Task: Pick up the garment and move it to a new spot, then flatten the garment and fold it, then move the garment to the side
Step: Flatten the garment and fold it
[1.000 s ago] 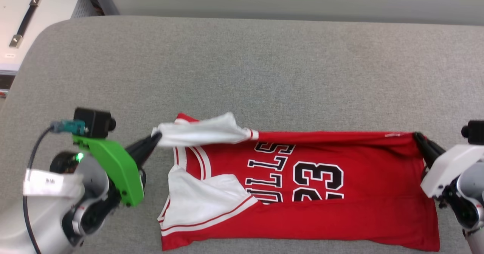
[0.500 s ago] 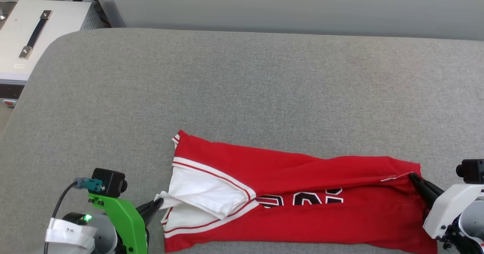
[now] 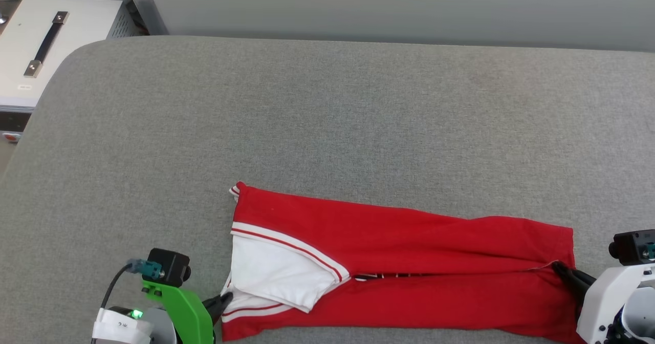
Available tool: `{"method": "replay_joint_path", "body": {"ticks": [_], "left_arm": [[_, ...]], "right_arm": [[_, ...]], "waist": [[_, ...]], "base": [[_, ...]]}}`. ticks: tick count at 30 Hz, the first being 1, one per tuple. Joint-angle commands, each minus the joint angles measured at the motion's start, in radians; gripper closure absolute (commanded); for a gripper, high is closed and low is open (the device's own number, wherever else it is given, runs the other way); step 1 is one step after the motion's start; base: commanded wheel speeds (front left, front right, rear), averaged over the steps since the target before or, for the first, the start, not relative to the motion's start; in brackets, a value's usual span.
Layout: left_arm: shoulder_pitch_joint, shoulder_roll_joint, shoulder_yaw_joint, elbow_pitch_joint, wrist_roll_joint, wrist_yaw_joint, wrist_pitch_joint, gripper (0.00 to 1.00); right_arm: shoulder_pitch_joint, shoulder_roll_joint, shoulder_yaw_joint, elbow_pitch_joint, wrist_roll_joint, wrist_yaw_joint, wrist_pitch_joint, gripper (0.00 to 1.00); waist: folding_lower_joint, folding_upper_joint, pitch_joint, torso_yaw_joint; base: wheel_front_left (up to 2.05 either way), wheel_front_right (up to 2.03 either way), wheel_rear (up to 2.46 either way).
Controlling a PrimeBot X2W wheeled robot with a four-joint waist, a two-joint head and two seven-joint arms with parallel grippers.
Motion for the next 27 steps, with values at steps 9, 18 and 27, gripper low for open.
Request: {"method": "replay_joint_path", "body": {"ticks": [9, 18, 27], "left_arm": [[-0.007, -0.040, -0.019, 0.078, 0.046, -0.019, -0.021, 0.00], [0.001, -0.046, 0.047, 0.054, 0.053, 0.004, -0.167, 0.00], [0.025, -0.067, 0.227, -0.027, 0.169, 0.090, -0.283, 0.00]], "right_arm": [[-0.010, 0.008, 0.021, 0.034, 0.005, 0.000, 0.023, 0.00], [0.015, 0.013, -0.034, -0.016, 0.048, 0.000, 0.065, 0.00], [0.063, 0.086, -0.227, -0.080, 0.012, 0.000, 0.214, 0.00]], "waist": [[0.0001, -0.0001, -0.012, -0.003], [0.0001, -0.0001, -0.065, -0.006], [0.0001, -0.0001, -0.063, 0.002]], "base": [[0.00, 0.00, 0.00], [0.00, 0.00, 0.00], [0.00, 0.00, 0.00]]}}
